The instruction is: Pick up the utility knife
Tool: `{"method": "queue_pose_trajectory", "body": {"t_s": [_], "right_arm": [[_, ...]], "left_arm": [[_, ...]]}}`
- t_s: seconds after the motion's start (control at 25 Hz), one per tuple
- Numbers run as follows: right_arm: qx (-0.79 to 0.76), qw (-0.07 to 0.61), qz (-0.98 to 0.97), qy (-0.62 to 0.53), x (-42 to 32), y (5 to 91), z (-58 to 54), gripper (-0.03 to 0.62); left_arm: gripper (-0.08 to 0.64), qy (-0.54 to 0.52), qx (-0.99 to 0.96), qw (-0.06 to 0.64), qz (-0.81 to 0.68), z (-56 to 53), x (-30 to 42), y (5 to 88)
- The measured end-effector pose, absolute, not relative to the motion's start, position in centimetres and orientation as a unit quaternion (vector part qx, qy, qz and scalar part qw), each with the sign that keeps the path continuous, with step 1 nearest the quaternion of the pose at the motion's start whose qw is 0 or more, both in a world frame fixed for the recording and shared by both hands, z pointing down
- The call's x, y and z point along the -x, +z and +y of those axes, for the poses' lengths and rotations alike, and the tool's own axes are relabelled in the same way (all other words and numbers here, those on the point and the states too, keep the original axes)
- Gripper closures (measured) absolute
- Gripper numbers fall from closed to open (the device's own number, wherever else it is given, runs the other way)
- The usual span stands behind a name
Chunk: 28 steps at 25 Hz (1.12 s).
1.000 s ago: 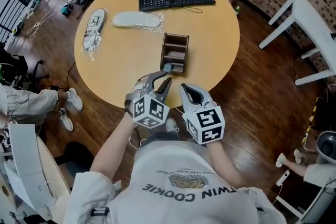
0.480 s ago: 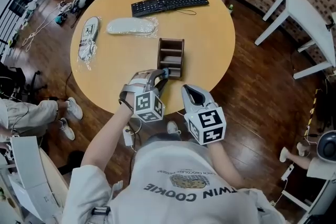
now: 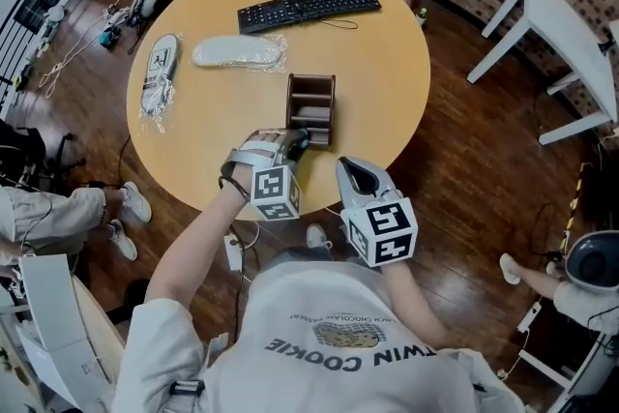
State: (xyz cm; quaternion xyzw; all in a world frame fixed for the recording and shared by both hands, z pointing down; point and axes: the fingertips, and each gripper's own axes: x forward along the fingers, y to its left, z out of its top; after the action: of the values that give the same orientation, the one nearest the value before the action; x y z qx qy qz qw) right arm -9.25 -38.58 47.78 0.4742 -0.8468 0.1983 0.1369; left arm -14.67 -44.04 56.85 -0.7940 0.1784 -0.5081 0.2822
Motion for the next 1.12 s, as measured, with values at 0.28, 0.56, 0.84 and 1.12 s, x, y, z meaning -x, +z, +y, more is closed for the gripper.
{"method": "queue_pose_trajectory", "body": {"t_s": [0.28,0.56,0.84,1.12], "right_arm": [[-0.465,0.136,-0.853,0.195,9.2,47.5,-38.4,0.591],[-0.455,0.134,-0.859,0.193,8.6,47.2,-37.5,0.591],[-0.438,0.132,-0.87,0.186,8.3,46.6,-36.2,0.591],[-0.411,0.132,-0.885,0.178,7.8,46.0,-34.1,0.591]], "left_arm": [[0.486,-0.51,0.799,0.256,0.192,-43.8,14.9,55.9],[0.485,-0.497,0.805,0.237,0.222,-43.4,14.3,54.1],[0.485,-0.467,0.815,0.207,0.272,-41.9,13.8,51.9],[0.485,-0.422,0.824,0.166,0.339,-39.3,13.1,48.6]]}}
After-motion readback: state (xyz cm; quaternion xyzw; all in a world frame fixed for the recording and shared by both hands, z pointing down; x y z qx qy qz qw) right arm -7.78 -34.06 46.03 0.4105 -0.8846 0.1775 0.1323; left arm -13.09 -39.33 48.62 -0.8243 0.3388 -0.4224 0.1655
